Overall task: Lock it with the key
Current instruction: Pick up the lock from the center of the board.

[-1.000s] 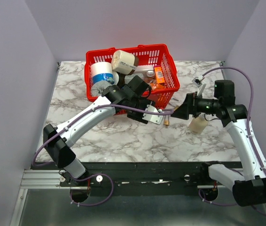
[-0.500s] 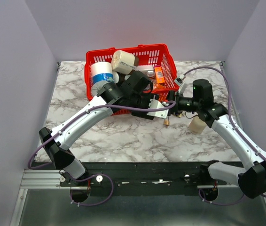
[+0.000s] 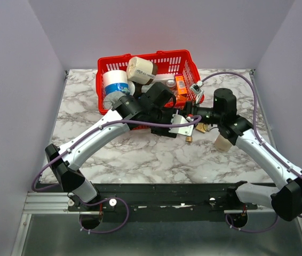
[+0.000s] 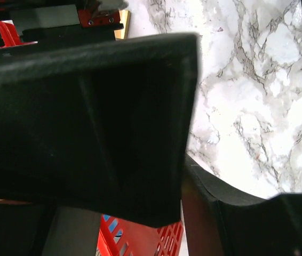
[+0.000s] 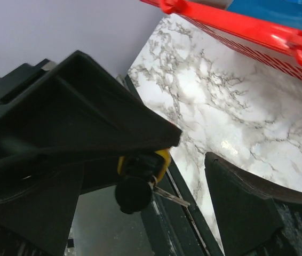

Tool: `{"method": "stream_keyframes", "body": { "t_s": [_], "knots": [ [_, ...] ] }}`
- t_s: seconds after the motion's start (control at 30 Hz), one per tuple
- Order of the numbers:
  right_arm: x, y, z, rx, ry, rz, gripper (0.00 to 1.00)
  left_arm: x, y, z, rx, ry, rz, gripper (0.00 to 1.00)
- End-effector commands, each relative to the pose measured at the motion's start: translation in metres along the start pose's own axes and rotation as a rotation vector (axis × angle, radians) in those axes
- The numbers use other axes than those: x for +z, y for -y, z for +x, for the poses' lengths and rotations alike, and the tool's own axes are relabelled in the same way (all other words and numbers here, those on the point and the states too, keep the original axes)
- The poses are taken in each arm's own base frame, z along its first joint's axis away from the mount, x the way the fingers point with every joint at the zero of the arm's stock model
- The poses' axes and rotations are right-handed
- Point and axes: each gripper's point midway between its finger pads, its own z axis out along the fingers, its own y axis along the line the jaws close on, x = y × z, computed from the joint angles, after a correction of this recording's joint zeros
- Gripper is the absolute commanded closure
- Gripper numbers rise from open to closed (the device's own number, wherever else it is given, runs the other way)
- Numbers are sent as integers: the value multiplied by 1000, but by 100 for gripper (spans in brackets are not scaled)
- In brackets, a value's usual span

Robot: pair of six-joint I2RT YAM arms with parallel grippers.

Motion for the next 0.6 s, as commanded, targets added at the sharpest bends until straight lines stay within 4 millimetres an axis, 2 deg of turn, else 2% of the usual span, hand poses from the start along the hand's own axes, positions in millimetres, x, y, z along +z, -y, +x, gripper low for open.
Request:
{"method": "stream_keyframes", "body": {
  "t_s": [0.0, 0.07, 0.1, 0.27, 0.47, 0.5, 0.57],
  "knots": [
    [-4, -16, -11, -95, 53, -38, 0, -5, -6, -20, 11, 79, -20, 96],
    [-2, -7, -14, -67, 66, 14, 0, -6, -9, -25, 7, 92, -25, 96],
    [2, 4, -16, -39, 72, 56, 1, -6, -9, -27, -4, 97, -27, 96],
    [9, 7, -16, 59, 54, 55, 8, -5, -17, -32, -41, 96, -53, 95],
    [11, 10, -16, 78, 66, 79, 26, -2, -24, -27, -59, 61, -93, 96],
    [11, 12, -17, 82, 74, 88, 34, 1, -24, -28, -54, 54, -93, 96],
    [12, 15, -17, 97, 78, 100, 42, 5, -24, -24, -57, 24, -101, 96]
  ]
}}
